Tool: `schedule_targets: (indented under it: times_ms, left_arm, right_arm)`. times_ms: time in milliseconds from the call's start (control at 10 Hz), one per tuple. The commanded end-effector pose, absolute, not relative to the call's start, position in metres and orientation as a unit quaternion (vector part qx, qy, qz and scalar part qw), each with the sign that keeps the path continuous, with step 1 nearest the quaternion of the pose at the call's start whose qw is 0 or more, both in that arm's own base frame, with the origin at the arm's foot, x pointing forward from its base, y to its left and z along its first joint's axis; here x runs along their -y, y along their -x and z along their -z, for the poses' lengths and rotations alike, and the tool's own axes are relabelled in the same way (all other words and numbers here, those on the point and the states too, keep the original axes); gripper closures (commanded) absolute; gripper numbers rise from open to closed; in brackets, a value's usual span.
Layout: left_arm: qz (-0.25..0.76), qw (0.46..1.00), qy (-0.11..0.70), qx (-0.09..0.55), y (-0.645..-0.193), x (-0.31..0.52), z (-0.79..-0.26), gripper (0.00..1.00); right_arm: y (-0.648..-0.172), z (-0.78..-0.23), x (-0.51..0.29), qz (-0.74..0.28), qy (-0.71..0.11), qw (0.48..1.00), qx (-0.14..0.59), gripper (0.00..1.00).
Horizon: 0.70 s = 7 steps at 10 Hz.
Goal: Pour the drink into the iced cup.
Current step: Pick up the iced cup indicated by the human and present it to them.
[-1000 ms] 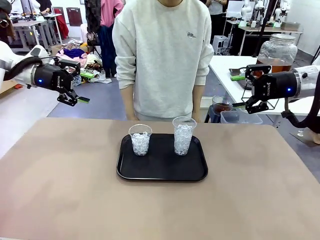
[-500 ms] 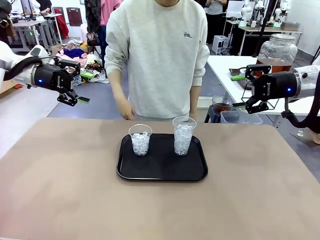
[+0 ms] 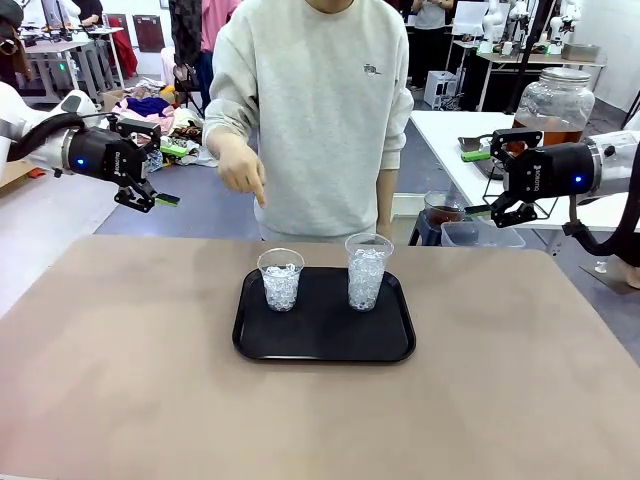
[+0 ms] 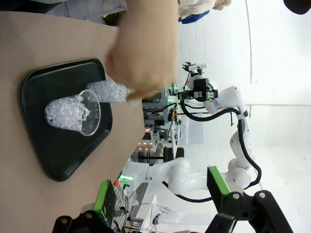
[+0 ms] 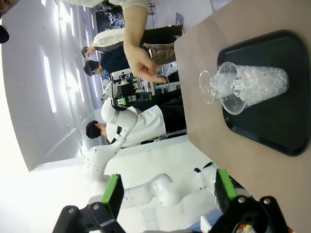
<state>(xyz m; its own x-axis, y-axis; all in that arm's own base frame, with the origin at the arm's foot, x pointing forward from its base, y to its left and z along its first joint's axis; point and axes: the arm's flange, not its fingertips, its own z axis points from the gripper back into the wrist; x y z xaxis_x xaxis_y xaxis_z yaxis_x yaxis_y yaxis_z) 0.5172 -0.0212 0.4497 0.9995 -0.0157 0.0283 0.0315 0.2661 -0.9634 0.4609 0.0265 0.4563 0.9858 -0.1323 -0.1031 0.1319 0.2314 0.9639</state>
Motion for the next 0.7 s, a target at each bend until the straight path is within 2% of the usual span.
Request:
schedule_targets:
  times_ms: [0, 600]
  left_arm:
    - [0.012, 0.795, 0.606, 0.005, -0.5173, 0.0209, -0.45, 0.0]
    - [0.012, 0.795, 0.606, 0.005, -0.5173, 0.0209, -0.45, 0.0]
  right_arm:
    - [-0.4608, -0.4581, -0.0272, 0.084, -0.615, 0.784, 0.001, 0.0]
    - [-0.4608, -0.4581, -0.0272, 0.084, -0.615, 0.784, 0.001, 0.0]
